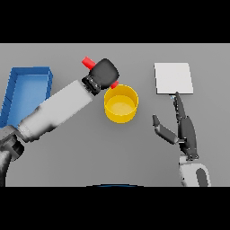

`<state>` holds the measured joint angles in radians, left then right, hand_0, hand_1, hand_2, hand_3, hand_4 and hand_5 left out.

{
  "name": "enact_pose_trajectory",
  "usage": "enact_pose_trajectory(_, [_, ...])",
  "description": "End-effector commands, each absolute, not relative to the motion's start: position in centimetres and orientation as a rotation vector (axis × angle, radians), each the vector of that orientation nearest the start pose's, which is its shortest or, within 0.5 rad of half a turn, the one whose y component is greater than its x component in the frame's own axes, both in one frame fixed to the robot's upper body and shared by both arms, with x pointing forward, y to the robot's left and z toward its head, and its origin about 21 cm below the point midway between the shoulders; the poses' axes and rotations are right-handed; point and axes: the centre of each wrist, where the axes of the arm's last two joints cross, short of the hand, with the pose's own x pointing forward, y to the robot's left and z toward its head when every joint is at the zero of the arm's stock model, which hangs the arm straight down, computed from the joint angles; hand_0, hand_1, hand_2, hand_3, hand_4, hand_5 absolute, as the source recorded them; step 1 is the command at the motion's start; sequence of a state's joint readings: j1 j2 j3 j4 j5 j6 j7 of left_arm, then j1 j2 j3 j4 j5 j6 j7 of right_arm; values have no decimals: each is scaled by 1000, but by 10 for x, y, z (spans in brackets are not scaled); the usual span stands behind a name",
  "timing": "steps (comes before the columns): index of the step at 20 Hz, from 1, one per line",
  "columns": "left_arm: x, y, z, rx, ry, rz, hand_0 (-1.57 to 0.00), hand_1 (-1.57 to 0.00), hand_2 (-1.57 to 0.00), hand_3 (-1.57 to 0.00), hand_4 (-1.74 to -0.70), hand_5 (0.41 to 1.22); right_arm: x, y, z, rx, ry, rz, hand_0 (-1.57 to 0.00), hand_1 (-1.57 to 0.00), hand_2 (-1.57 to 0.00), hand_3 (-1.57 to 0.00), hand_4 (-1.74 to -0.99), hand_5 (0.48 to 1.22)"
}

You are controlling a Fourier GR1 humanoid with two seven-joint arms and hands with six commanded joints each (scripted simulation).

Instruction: Pick up the red beaker and tilt it to pour out 1 green nut into yellow bowl. Pick up the yellow bowl and place it on the metallic measuring scale.

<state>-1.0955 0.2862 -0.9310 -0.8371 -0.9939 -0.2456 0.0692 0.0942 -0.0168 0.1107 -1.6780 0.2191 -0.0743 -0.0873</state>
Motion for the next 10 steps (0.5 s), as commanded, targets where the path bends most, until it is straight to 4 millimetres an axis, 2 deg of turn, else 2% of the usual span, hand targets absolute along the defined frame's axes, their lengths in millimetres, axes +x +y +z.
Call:
enact_pose_trajectory(1, [400, 66, 100, -1408, 1410, 2859, -1571, -1571, -1571, -1522, -1734, 1220, 224, -214, 3, -181, -1677, 180, 1, 1, 1, 1, -1291, 634])
enact_pose_trajectory(10, [404, 49, 109, -1415, 1035, 2731, -1571, -1571, -1571, -1564, -1737, 1221, 224, -214, 1, -223, -1651, 191, 1, 1, 1, 1, -1260, 586])
